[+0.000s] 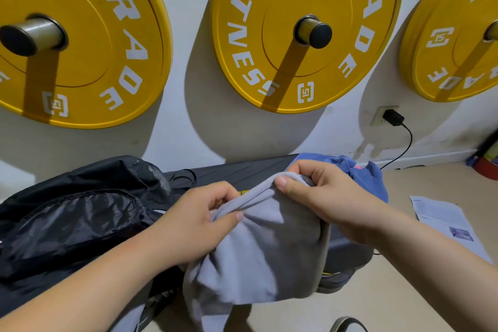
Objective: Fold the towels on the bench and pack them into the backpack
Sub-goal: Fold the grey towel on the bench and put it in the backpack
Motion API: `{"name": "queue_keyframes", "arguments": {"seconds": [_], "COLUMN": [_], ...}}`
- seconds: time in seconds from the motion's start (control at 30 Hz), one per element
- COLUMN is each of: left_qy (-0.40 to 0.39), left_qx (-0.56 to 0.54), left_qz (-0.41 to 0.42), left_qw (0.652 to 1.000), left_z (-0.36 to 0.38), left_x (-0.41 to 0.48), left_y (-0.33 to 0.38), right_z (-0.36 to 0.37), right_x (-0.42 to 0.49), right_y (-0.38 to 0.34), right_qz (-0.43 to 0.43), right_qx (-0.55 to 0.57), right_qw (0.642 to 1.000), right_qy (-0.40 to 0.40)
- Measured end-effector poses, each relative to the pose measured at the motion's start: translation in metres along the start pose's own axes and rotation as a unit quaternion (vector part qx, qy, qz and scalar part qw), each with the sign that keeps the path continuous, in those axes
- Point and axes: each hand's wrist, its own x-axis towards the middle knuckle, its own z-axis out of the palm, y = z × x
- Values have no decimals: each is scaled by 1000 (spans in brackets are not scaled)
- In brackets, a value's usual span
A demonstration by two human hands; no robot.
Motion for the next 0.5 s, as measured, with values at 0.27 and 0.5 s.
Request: {"name": "queue_keyframes", "arguments": {"seconds": [0.27,0.5], "left_qy": [1,68], "left_qx": [26,77], "left_qz": [-89,-146], "left_qw": [996,984], "left_z": [-5,-25], "left_x": [3,9], "left_y": [-17,-38], "right_z": [-11,-50], "right_x": [15,28], "right_y": [3,46], "right_qz": [81,134], "right_qx": [212,213], "right_qw": [960,901], "right_qy": [164,354]}}
